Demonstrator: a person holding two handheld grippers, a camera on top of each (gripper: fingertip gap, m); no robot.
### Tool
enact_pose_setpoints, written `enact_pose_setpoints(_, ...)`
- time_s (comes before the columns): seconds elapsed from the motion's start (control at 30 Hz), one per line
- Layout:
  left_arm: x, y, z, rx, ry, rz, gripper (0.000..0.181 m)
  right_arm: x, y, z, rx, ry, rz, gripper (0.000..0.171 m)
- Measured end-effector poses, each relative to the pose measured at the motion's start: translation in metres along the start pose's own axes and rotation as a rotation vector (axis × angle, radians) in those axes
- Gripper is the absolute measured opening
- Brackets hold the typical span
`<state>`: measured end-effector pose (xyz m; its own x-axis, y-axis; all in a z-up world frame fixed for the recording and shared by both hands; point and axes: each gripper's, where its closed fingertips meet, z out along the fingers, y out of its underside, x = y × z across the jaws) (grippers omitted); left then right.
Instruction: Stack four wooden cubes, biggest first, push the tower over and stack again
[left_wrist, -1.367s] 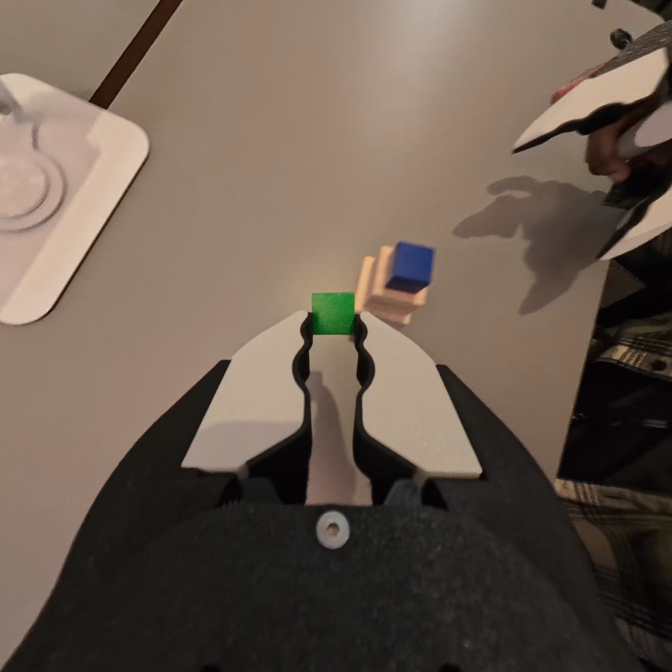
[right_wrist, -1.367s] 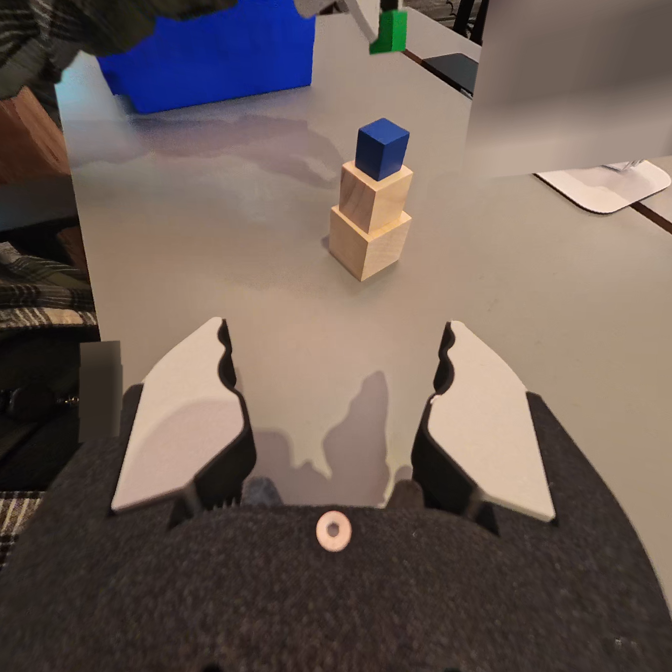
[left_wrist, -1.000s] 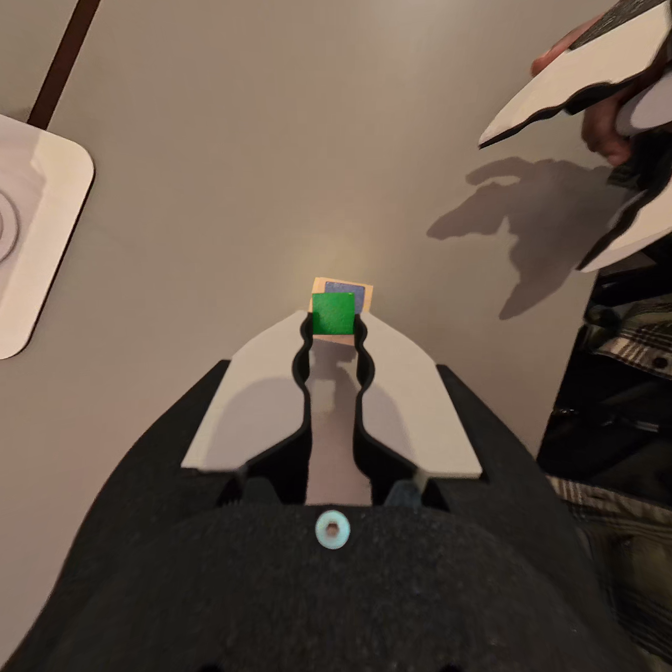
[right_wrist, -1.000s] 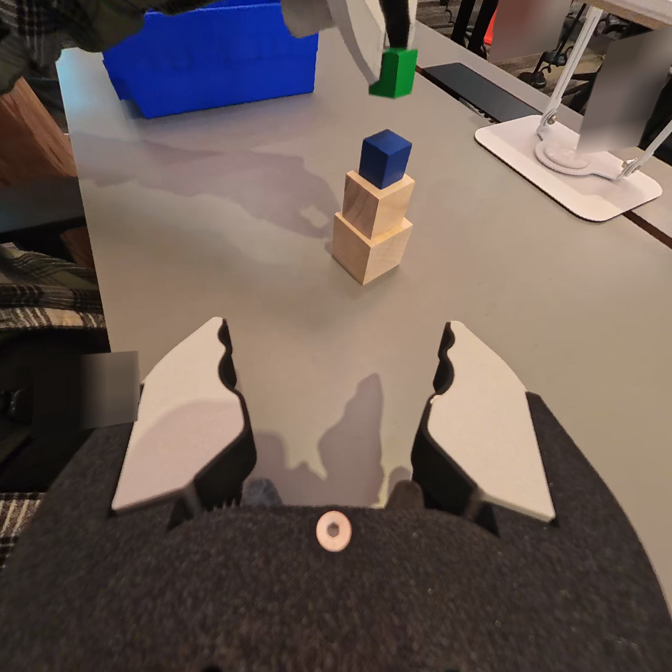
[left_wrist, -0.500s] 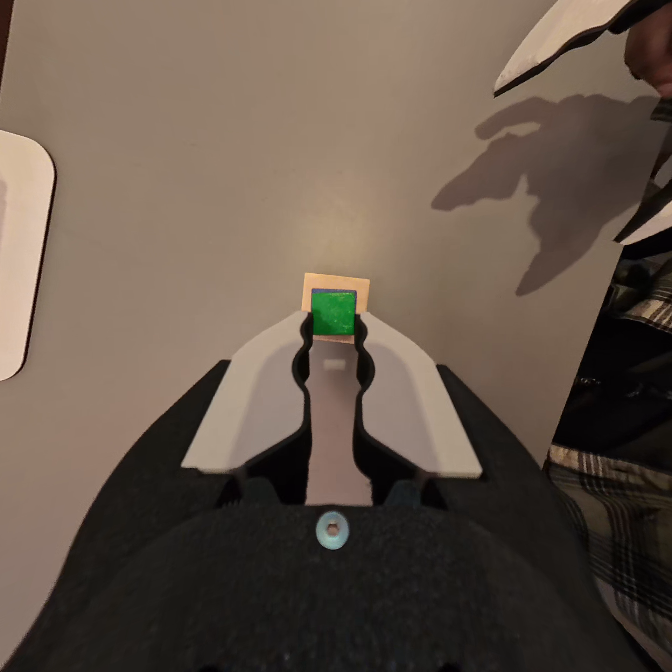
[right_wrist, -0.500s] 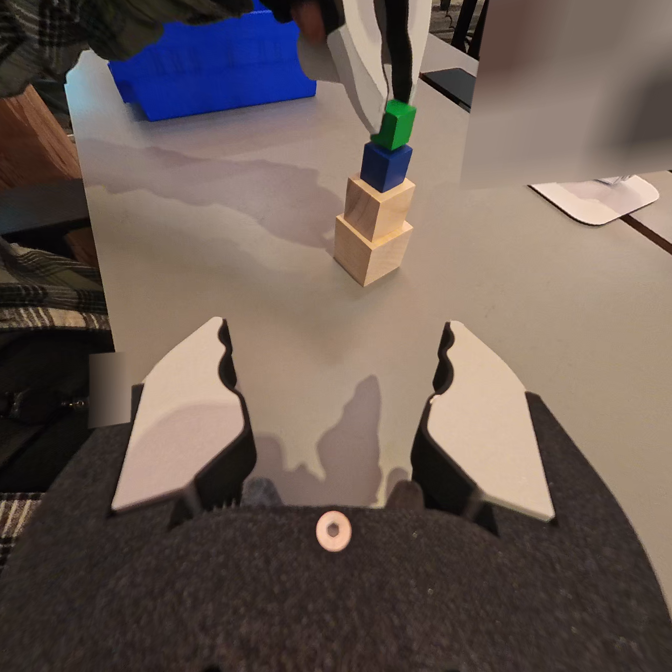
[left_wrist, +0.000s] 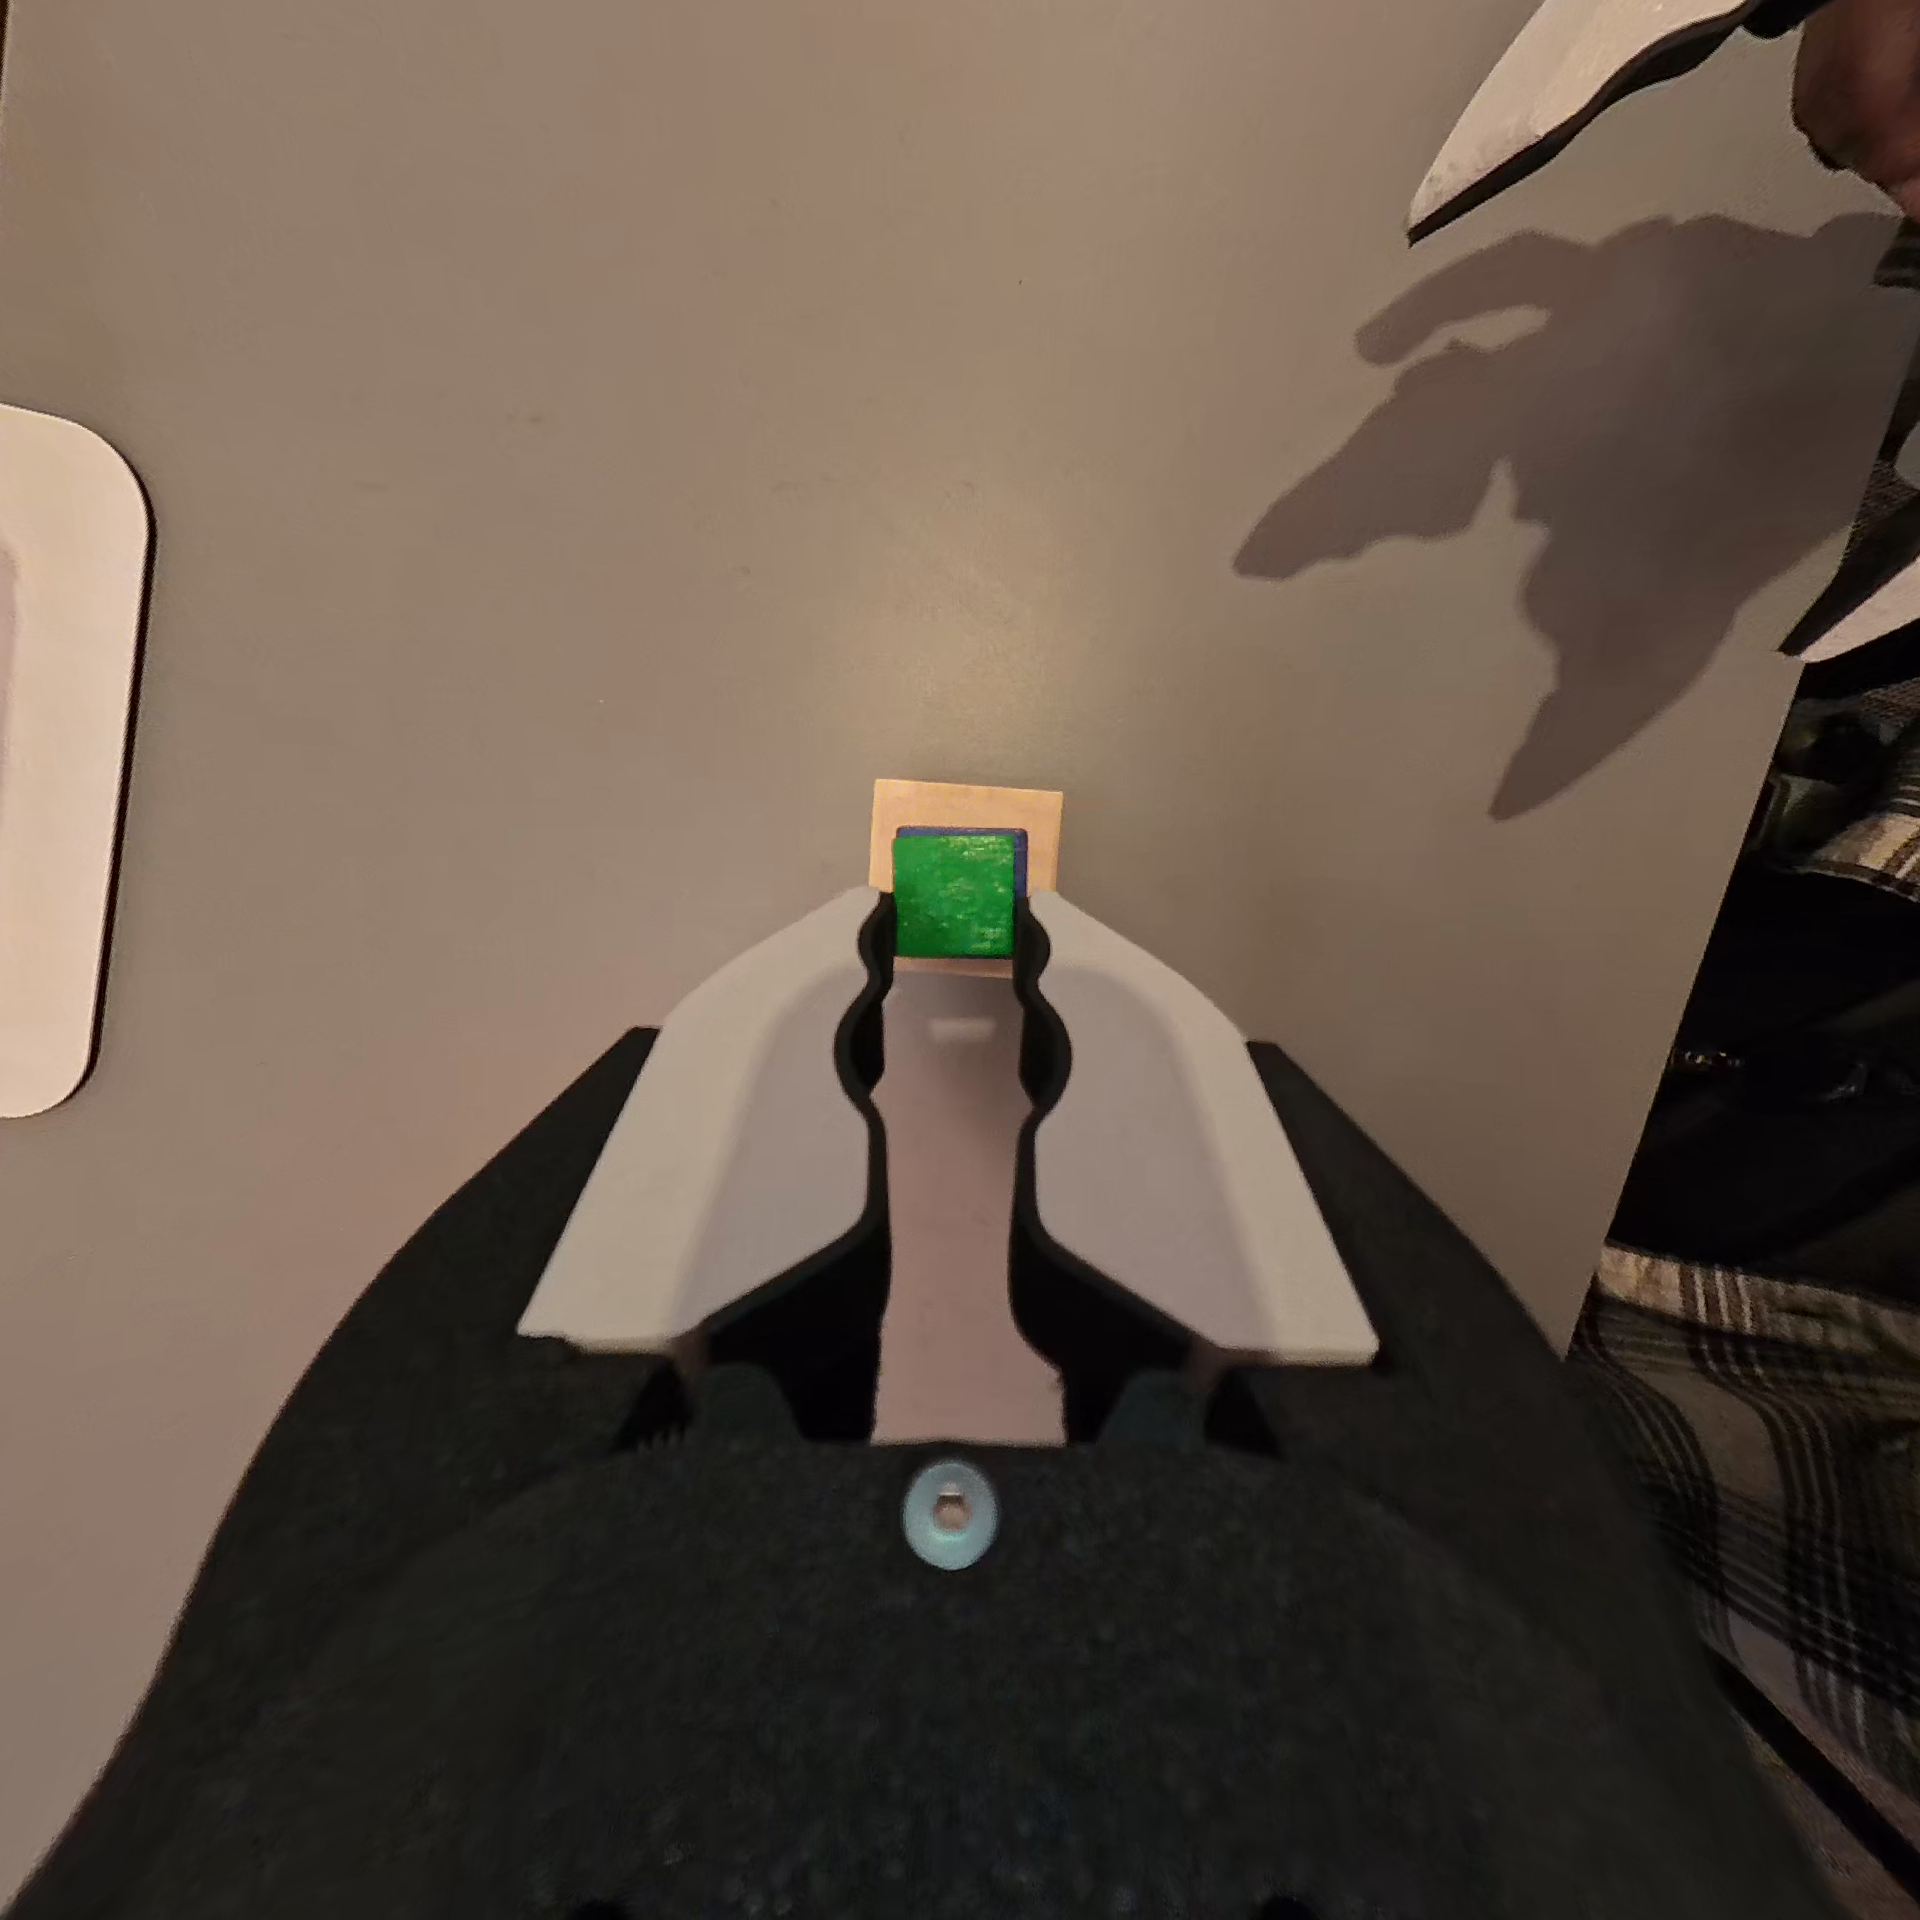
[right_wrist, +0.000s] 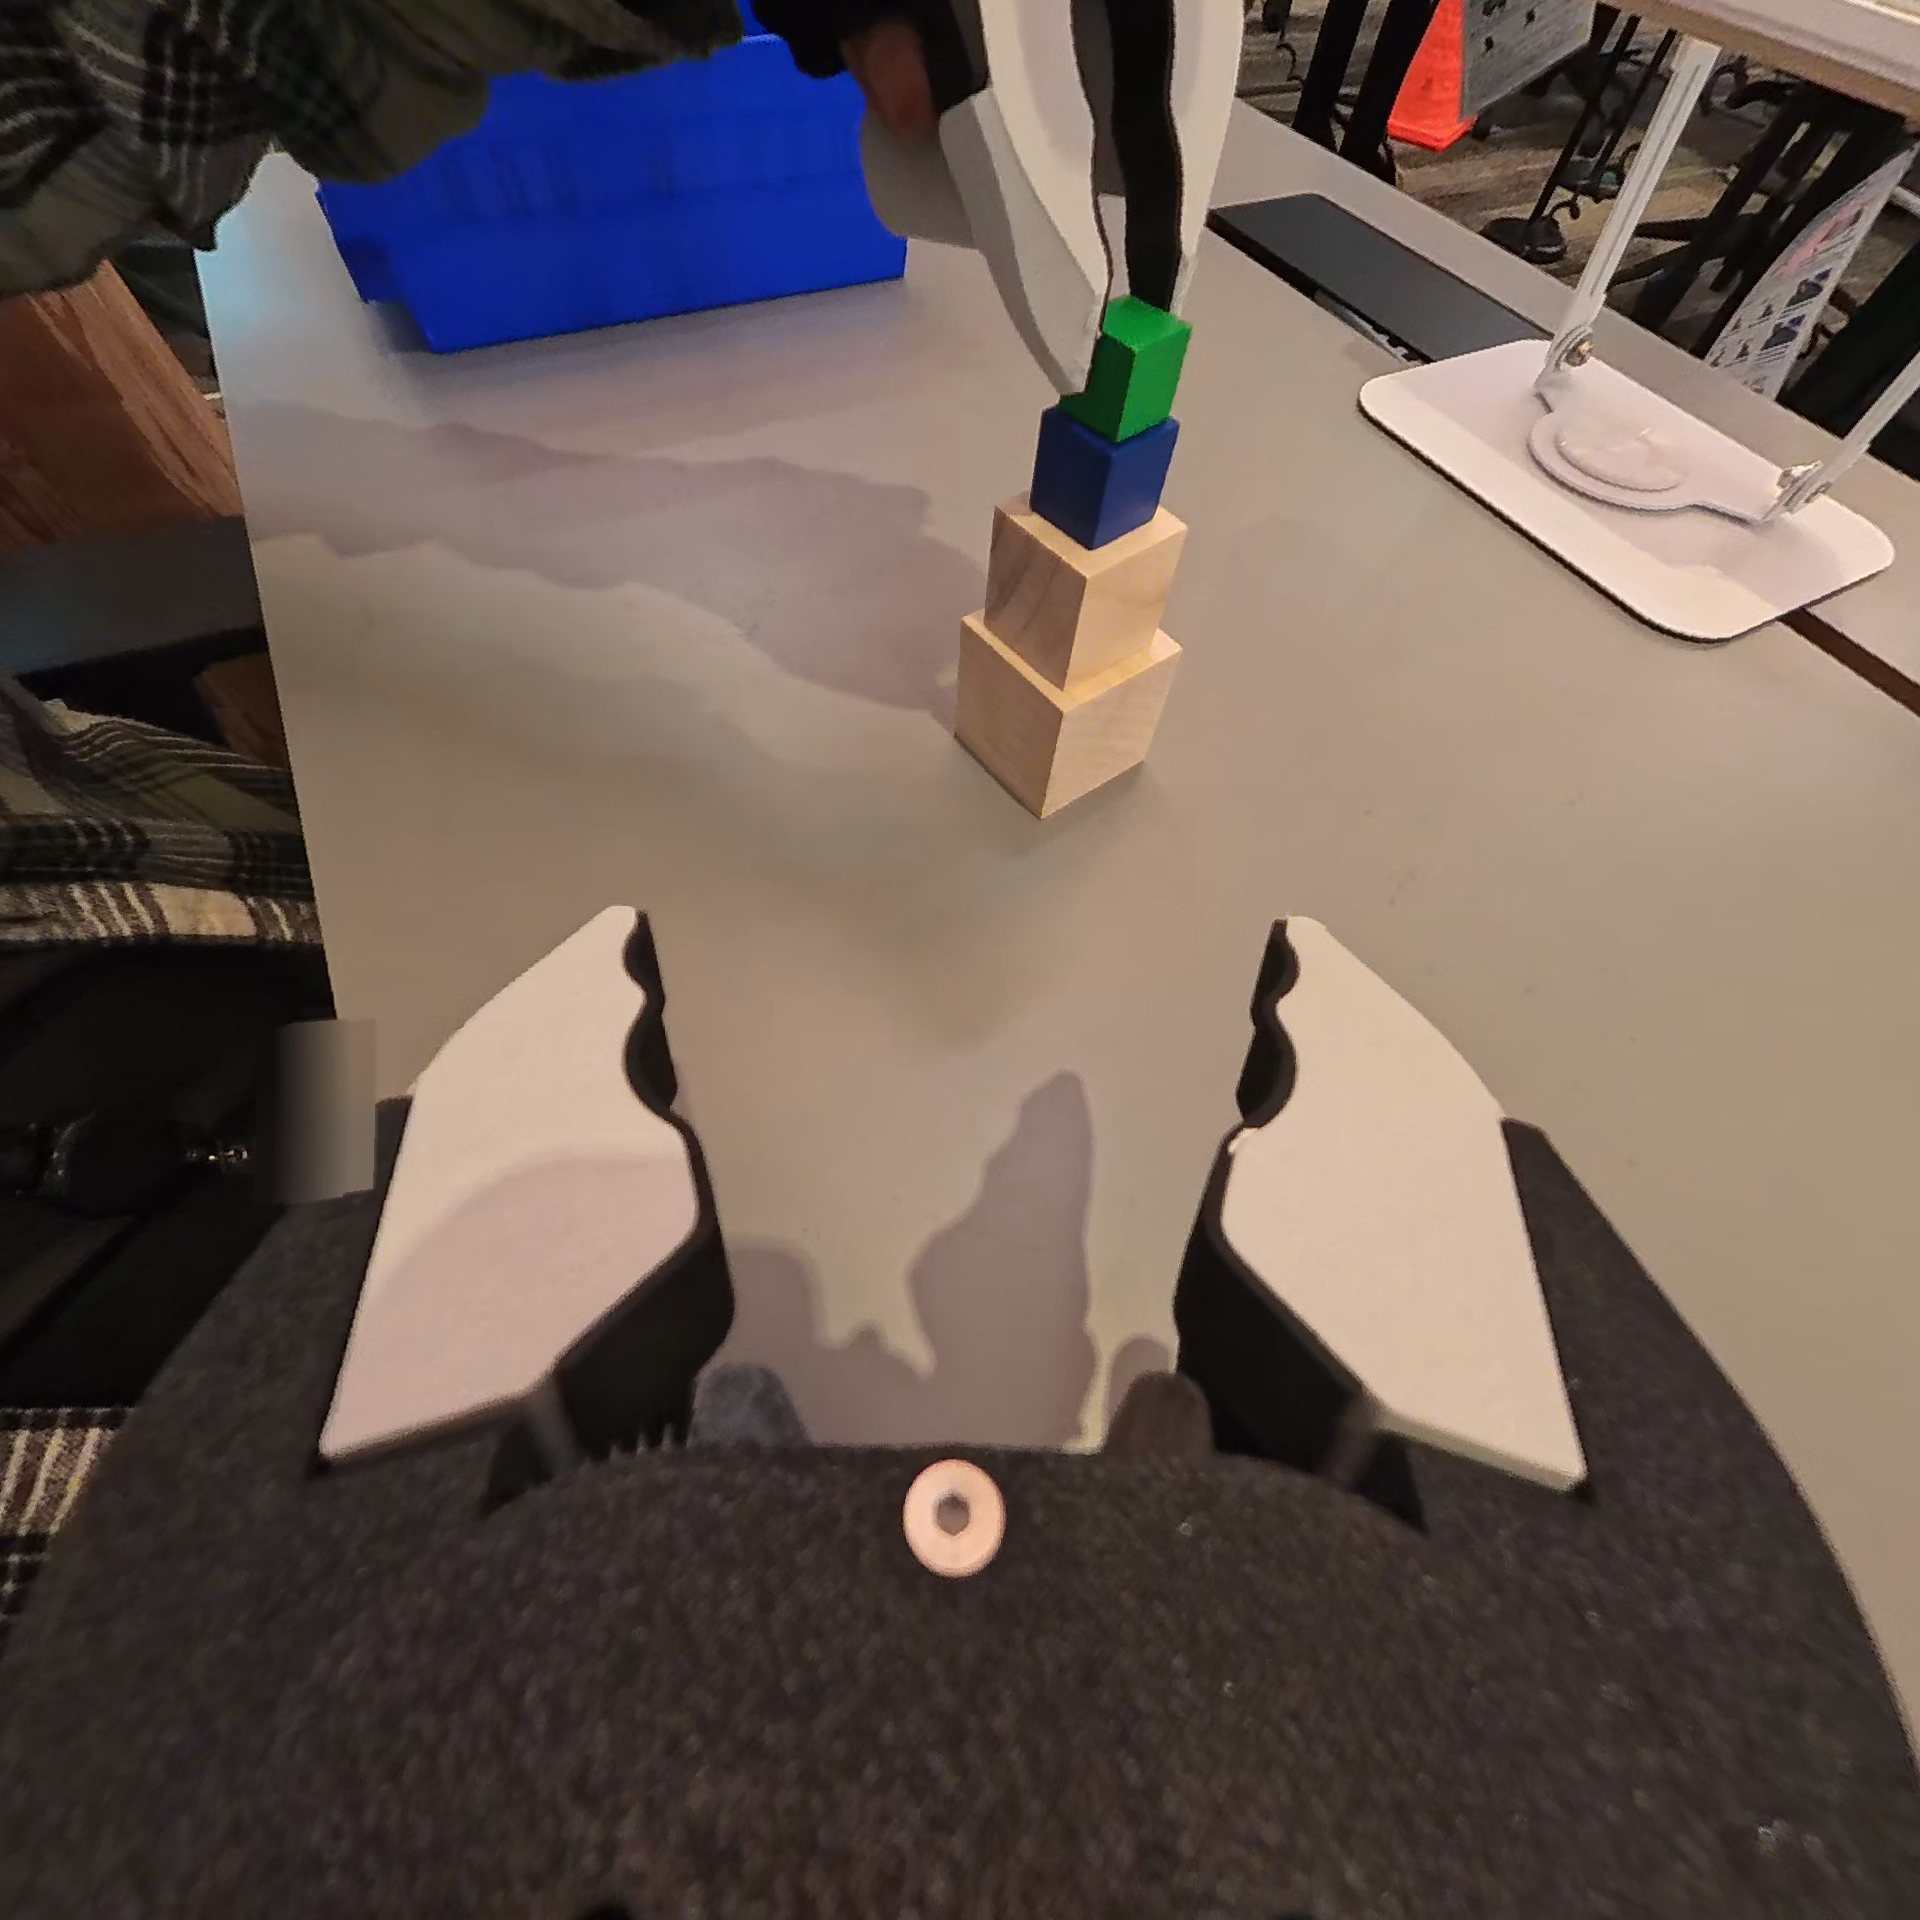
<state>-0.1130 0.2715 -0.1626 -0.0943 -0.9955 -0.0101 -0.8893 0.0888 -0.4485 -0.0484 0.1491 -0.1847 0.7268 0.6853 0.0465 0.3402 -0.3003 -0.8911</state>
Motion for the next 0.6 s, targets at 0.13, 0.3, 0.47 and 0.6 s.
enact_pose_setpoints(0.13, 0.001, -0.002, 0.000, 0.003, 0.005, 0.008, 0.024, 0.000, 0.000, 0.001, -0.002, 0.002, 0.000, 0.108)
enact_pose_setpoints(0.3, -0.001, -0.002, -0.005, 0.014, 0.000, -0.003, 0.029, 0.001, 0.000, 0.000, 0.001, 0.005, 0.002, 0.109)
enact_pose_setpoints(0.47, -0.011, 0.004, -0.022, 0.037, -0.060, -0.034, 0.042, 0.002, 0.001, 0.000, 0.000, 0.008, 0.006, 0.109)
enact_pose_setpoints(0.6, -0.016, 0.011, -0.051, 0.203, -0.169, -0.102, 0.064, 0.007, 0.004, -0.002, -0.007, 0.027, 0.015, 0.109)
